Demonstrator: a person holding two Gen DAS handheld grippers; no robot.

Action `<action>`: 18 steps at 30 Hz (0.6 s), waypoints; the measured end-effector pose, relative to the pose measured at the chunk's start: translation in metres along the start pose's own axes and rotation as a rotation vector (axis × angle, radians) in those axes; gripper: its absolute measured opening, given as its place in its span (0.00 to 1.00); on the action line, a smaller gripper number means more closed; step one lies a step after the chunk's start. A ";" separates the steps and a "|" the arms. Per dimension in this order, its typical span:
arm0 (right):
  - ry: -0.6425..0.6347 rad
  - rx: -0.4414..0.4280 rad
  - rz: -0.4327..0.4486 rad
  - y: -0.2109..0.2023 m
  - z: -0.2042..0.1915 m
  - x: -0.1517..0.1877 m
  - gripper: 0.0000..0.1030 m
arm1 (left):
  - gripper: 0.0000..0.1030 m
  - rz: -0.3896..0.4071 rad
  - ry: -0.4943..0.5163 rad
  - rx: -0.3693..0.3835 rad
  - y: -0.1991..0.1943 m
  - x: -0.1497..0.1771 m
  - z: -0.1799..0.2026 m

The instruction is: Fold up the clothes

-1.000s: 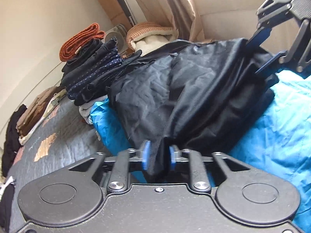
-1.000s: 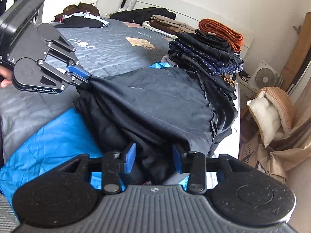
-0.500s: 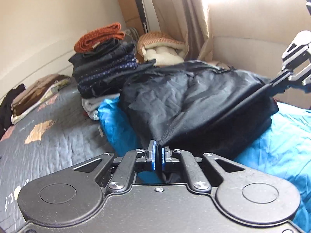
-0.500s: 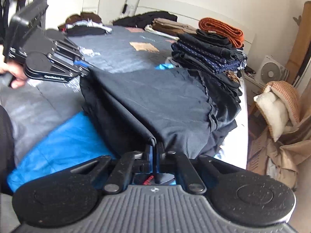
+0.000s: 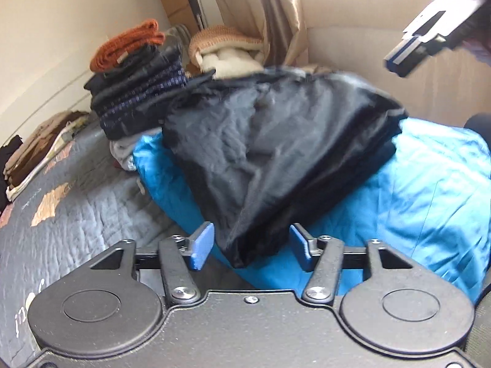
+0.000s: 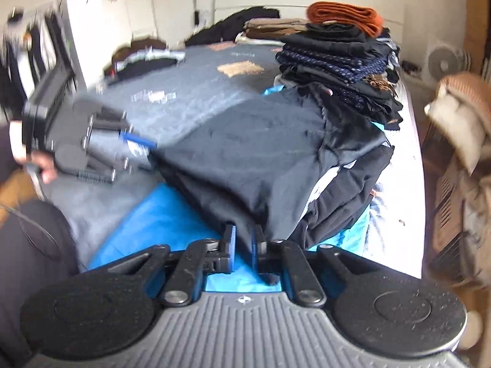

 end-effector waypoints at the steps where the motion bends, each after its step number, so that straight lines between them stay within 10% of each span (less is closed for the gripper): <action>1: 0.046 -0.005 0.028 -0.004 0.010 -0.009 0.28 | 0.55 0.019 -0.023 0.004 -0.002 -0.006 0.000; 4: 0.177 0.008 0.124 -0.004 0.046 -0.039 0.54 | 0.55 0.085 -0.128 0.024 0.002 -0.023 -0.003; 10: 0.321 0.088 0.138 0.067 0.114 -0.089 0.57 | 0.55 0.125 -0.198 0.061 0.039 -0.042 0.016; 18: 0.260 0.264 -0.066 0.160 0.163 -0.086 0.57 | 0.55 0.094 -0.195 0.060 0.068 -0.039 0.033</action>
Point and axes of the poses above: each gripper's, at about its wrist camera, not at the fingertips, and y roughly the way its jaws point, z to its right, x to its underside, the point moved 1 cm from there along y, roughly the way its jaws point, and after that the axes turned 12 degrees about z, right-handed, at the moved point
